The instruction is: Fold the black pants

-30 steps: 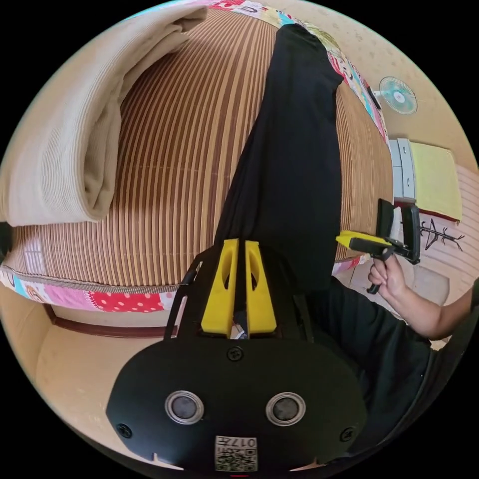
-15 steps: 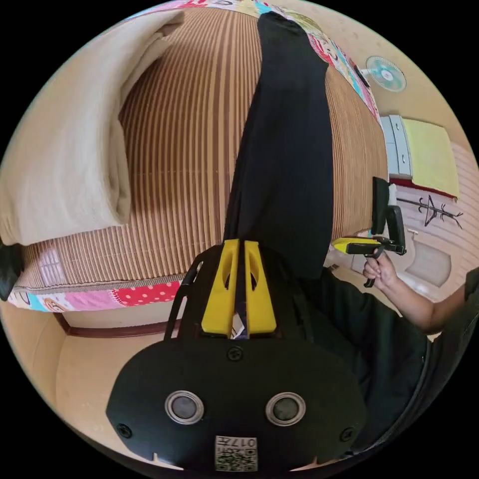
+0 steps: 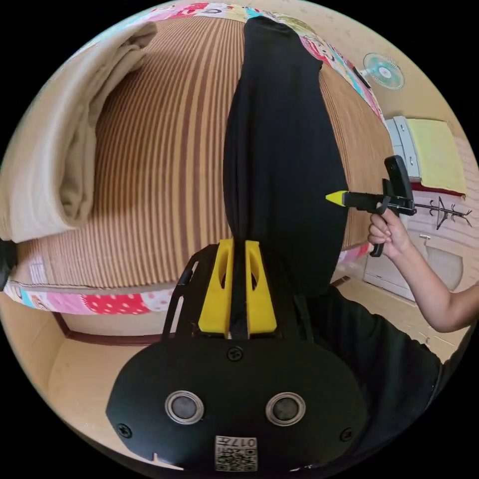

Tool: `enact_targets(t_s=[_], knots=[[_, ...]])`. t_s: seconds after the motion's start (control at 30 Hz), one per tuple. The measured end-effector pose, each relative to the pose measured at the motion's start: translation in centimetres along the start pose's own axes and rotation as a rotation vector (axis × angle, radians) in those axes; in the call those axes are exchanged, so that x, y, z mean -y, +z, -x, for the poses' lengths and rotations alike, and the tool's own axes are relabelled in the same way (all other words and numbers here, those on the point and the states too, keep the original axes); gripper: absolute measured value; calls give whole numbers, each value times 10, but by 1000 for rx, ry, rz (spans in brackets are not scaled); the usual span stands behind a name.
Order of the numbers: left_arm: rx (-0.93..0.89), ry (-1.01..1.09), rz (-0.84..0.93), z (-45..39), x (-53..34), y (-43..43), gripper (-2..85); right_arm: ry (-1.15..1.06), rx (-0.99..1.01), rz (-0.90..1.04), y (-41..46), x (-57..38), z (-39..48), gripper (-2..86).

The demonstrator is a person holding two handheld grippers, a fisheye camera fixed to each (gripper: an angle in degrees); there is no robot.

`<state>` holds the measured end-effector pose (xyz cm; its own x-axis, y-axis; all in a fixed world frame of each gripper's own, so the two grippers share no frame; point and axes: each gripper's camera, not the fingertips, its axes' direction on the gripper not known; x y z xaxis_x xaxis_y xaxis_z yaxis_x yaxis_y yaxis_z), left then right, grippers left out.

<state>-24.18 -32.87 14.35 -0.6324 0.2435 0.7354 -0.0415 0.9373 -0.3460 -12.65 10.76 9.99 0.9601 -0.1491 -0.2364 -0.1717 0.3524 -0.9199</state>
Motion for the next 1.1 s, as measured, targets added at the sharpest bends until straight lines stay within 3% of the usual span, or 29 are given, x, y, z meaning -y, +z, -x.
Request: enact_targets(t_s=[0.07,0.13,0.2,0.27,0.33,0.43,0.5,0.6,0.7,0.87,1.1], knots=[[-62,14,99,-18,-12,20,48,-3,-105,70,-15,-43,3,45],[53,160,329,-57,-20,50,43,23,-214,171,-21,-79,0,50],[54,228,378,-73,-26,59,33,51,-267,251,-27,-108,-6,65],[-8,211,274,-70,-23,45,39,96,-234,195,-52,-130,-20,99],[-181,109,104,-41,-3,24,76,129,-130,84,-76,-131,-39,113],[-385,1,-24,0,37,18,120,135,52,-122,-105,-114,-72,120],[-433,-9,-68,13,62,20,129,143,97,-154,-105,-93,-88,120],[-503,28,-20,14,101,35,109,107,225,-126,-83,-56,-98,101],[-387,37,67,4,119,48,48,138,205,-108,-60,-42,-90,59],[-612,200,-34,-10,81,-1,39,8,343,-214,-87,-103,-21,29],[-893,538,-249,-55,-32,-171,38,-296,469,-376,-161,-217,149,15]])
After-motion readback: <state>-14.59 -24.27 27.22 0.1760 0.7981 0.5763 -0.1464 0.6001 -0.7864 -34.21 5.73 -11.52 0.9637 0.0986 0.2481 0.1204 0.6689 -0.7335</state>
